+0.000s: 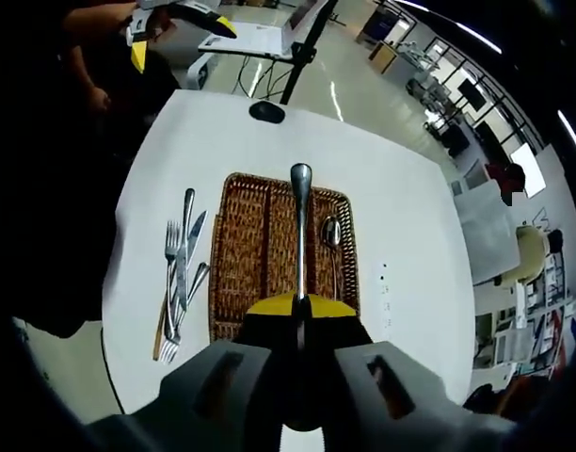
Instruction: Arrange the knives, forks, and spoons in their matching storage slots by inserting each utensil handle-first until every utensil is classified and aligned in the correct compartment
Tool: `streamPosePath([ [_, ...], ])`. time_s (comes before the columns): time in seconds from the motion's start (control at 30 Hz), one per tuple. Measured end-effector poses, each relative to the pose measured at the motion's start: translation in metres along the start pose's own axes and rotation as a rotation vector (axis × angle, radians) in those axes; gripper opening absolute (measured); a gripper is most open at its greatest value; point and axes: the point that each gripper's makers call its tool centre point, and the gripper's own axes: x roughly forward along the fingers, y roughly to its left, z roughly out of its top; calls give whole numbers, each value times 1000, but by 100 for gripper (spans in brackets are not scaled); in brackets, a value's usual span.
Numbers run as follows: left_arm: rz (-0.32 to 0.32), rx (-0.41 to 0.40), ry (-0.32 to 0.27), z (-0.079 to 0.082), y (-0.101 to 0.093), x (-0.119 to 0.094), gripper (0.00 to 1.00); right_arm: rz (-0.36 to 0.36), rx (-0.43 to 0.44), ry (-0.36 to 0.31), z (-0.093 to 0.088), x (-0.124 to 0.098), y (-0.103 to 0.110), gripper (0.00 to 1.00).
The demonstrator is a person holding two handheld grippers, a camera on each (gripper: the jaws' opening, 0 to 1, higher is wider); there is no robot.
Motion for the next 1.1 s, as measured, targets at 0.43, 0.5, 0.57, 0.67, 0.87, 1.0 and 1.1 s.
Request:
streamPosePath([
  [0.43, 4, -2, 5, -2, 7, 1, 100, -19, 3, -12, 12, 21, -37, 0],
  [0.5, 6, -2, 3, -2, 9, 0, 100, -19, 2, -10, 13, 24, -41, 0],
  [0.57, 8, -2, 9, -4, 10, -1, 100, -20, 4, -9, 15, 28, -45, 0],
  [0.67, 8, -4, 14, -7, 12, -3, 100, -18, 9, -6, 16, 32, -49, 0],
  [0.87, 12, -9, 14, -8, 17, -5, 100, -9, 6, 11, 17, 44, -61, 0],
  [1.0, 16, -12, 15, -10, 21, -6, 100, -12, 5, 17, 19, 52, -71, 0],
  [1.1, 21, -17, 16, -12, 23, -8, 100, -14, 12, 24, 20, 54, -76, 0],
])
